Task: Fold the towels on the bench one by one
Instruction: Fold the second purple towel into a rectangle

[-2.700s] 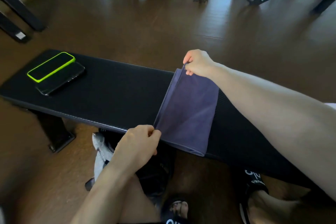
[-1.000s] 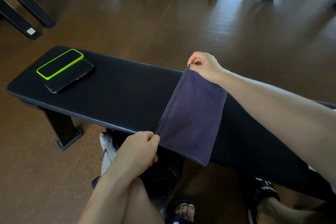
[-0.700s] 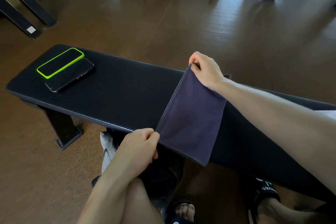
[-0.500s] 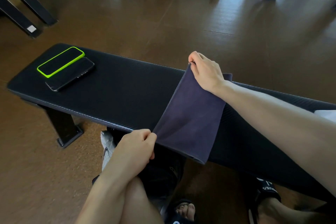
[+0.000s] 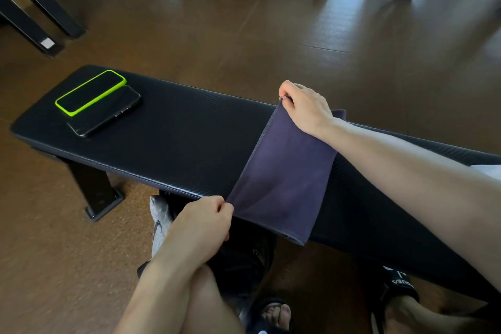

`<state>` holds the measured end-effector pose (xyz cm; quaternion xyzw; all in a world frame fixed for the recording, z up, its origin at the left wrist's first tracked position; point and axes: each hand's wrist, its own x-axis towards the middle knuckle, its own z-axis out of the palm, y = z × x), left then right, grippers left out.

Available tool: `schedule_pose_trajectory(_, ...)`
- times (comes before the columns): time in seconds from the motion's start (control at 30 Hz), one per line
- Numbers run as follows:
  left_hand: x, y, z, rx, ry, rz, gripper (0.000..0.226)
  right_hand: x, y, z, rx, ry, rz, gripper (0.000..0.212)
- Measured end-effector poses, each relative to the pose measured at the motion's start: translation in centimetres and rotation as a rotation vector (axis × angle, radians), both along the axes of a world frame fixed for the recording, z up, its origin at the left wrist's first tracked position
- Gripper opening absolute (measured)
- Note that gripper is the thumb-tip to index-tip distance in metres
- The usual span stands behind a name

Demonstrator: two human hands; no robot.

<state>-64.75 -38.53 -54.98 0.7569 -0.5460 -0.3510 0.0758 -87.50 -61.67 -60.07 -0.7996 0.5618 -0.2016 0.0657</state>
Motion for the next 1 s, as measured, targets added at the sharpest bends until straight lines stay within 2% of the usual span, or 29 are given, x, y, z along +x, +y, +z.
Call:
schedule_pose_trajectory(0.27,0.0,-0.2,-0.7,0.022,-0.078,0.004,0.031,0.5,0.0,0.5,-0.025,0.262,-0.053,0.028)
schedule_pose_trajectory(0.37,-0.7,0.1,-0.2,-0.056,-0.211,-0.002,0.023,1.0,1.2,1.6,-0.121,0.215,-0.084,0.031)
schedule_pose_trajectory(0.5,-2.2,0.5,1.4,-0.305,-0.302,0.016,0.020,1.5,5.3,2.9,-0.179,0.102,-0.029,0.035)
schedule_pose_trajectory(0.6,-3.1,-1.7,2.0,-0.457,-0.216,-0.083,0.025,0.5,8.0,2.7,-0.118,0.123,-0.076,0.039)
schedule_pose_trajectory(0.7,-3.8,-7.1,1.9,-0.418,-0.179,-0.237,0.030,-0.4,9.2,2.7,0.031,0.145,-0.220,0.053)
schedule_pose_trajectory(0.8,-5.3,-12.5,1.3,-0.383,-0.155,-0.304,0.028,-0.9,9.9,2.7,0.151,0.163,-0.299,0.063)
schedule_pose_trajectory(1.0,-7.0,-16.6,-1.0,-0.304,-0.302,-0.357,0.025,-0.7,11.1,1.2,0.291,0.236,-0.228,0.070)
